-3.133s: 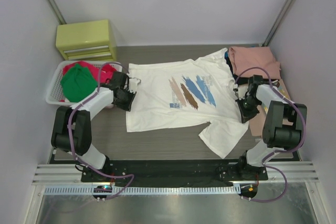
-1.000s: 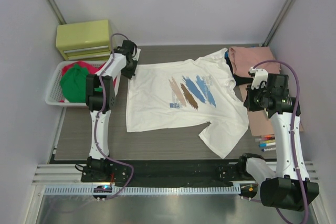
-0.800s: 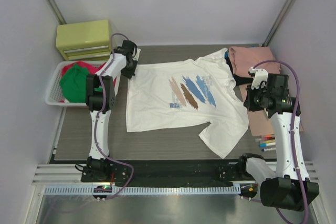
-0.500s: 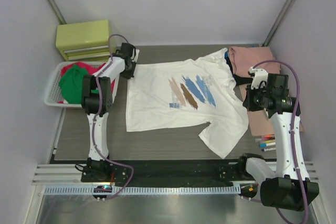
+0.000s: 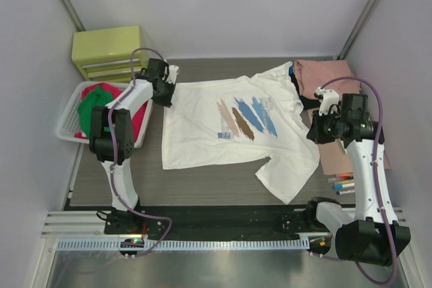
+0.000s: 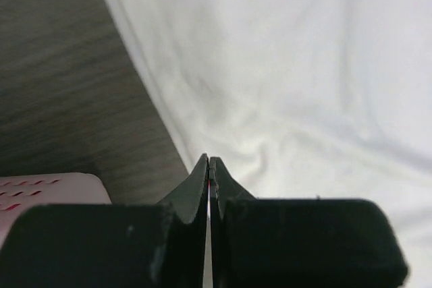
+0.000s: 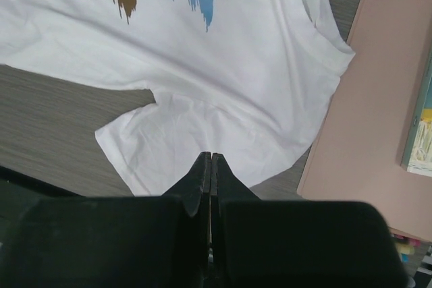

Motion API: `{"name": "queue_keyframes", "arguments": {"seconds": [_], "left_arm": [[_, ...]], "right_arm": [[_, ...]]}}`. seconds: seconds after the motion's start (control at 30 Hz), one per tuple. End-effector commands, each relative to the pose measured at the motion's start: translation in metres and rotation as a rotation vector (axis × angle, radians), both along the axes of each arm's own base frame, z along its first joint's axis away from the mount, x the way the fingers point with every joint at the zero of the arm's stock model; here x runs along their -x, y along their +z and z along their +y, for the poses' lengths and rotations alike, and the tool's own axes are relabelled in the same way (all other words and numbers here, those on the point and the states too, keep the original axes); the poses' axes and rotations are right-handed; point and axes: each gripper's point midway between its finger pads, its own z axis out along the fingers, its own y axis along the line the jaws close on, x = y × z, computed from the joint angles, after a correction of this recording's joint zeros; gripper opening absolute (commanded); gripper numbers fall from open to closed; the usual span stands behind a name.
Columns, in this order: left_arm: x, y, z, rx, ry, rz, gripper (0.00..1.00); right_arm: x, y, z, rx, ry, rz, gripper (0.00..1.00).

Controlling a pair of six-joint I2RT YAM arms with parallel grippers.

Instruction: Fold and stack the t-shirts

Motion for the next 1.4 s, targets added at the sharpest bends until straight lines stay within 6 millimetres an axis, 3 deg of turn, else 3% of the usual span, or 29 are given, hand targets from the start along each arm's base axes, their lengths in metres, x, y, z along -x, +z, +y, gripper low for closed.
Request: {"name": "queue_keyframes", "arguments": {"seconds": [0.0,0.07,0.2,0.37,0.43,0.47,0.5,0.53,0.6,0.63,0.83,0.97,1.0,1.03,1.07,1.1,1.2,1.37], "left_arm": [[0.052,0.035,-0.035,0.230,-0.154,0.140,0.00],[0.080,0.033,-0.055,0.331,-0.234,0.265,0.00],[0.113,0.042,-0.078,0.489,-0.352,0.400,0.00],[0.130,0.047,-0.090,0.579,-0.423,0.468,0.00],[0.129,0.034,-0.086,0.532,-0.396,0.449,0.00],[0.127,0.038,-0.082,0.505,-0.338,0.416,0.00],[0.132,0.023,-0.077,0.476,-0.301,0.416,0.00],[0.115,0.016,-0.068,0.402,-0.268,0.329,0.00],[0.107,0.011,-0.056,0.348,-0.164,0.265,0.00],[0.094,0.008,-0.047,0.292,-0.127,0.214,0.00],[0.069,-0.017,-0.023,0.144,-0.049,0.236,0.00],[0.030,-0.024,0.008,0.004,0.017,0.137,0.00],[0.011,-0.016,0.021,-0.005,0.057,0.103,0.00],[0.006,-0.034,0.031,-0.017,0.087,0.147,0.00],[0.000,-0.037,0.040,-0.015,0.118,0.159,0.00],[-0.015,-0.029,0.059,-0.004,0.182,0.148,0.00],[-0.033,-0.028,0.095,0.045,0.286,0.118,0.00],[-0.042,-0.010,0.123,0.058,0.314,0.061,0.00]], "right_arm": [[0.005,0.002,-0.007,0.073,0.074,0.042,0.02],[0.006,-0.001,-0.020,0.155,0.073,0.051,0.02],[0.023,-0.002,-0.014,0.147,0.144,0.091,0.02],[0.065,-0.019,-0.023,0.277,0.356,0.193,0.08],[0.085,-0.026,-0.034,0.366,0.379,0.205,0.11],[0.091,-0.027,-0.039,0.407,0.388,0.196,0.13],[0.099,-0.028,-0.042,0.449,0.406,0.171,0.20],[0.104,-0.028,-0.045,0.477,0.414,0.166,0.26],[0.114,-0.031,-0.042,0.470,0.427,0.172,0.40],[0.116,-0.030,-0.040,0.470,0.423,0.156,0.42],[0.111,-0.026,-0.031,0.416,0.406,0.127,0.43],[0.109,-0.028,-0.027,0.386,0.408,0.131,0.43],[0.108,-0.028,-0.027,0.384,0.408,0.131,0.43],[0.108,-0.029,-0.027,0.383,0.408,0.132,0.43],[0.108,-0.031,-0.027,0.378,0.409,0.142,0.43],[0.107,-0.031,-0.026,0.375,0.407,0.144,0.43],[0.107,-0.035,-0.025,0.361,0.408,0.154,0.42],[0.100,-0.041,-0.022,0.337,0.408,0.157,0.42]]}}
